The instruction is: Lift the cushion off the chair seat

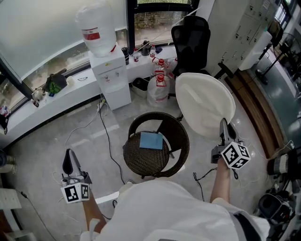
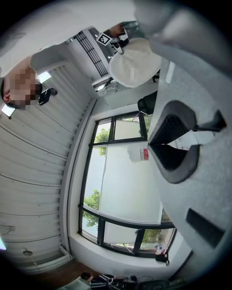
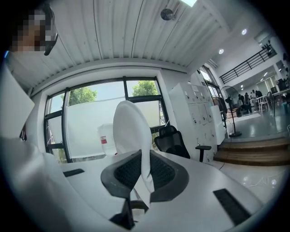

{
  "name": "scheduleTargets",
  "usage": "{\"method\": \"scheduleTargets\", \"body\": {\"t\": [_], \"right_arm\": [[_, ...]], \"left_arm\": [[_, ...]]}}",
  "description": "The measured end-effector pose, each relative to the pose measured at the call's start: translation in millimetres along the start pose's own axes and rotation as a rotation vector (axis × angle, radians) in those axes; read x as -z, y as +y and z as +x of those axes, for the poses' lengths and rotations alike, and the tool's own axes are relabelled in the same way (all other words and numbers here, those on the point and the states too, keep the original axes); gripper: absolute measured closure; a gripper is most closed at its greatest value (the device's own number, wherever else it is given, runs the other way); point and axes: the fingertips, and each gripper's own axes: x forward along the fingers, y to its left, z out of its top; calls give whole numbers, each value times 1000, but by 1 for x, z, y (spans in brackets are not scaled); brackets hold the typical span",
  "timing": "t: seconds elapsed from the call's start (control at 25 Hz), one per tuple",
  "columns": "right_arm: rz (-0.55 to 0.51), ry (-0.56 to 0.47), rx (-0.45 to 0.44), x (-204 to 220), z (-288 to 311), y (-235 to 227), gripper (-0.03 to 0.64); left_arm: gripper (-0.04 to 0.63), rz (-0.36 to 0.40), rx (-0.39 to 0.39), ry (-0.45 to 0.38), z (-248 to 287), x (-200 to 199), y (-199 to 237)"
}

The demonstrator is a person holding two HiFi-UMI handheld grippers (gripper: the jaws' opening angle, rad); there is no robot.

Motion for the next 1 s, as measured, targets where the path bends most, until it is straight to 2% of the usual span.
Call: {"method": "scheduleTargets", "body": {"t": [0.2, 0.4, 1.0], "right_arm": [[8, -12, 54, 2, -10, -8, 574], [-12, -11, 69, 3, -8, -3, 574], [-23, -40, 15, -5, 6, 33, 574]], "left_arm": [[578, -1, -9, 8, -5, -1, 7], [578, -1, 4, 11, -2, -3, 7], [578, -39, 24, -4, 1, 3, 5]]}}
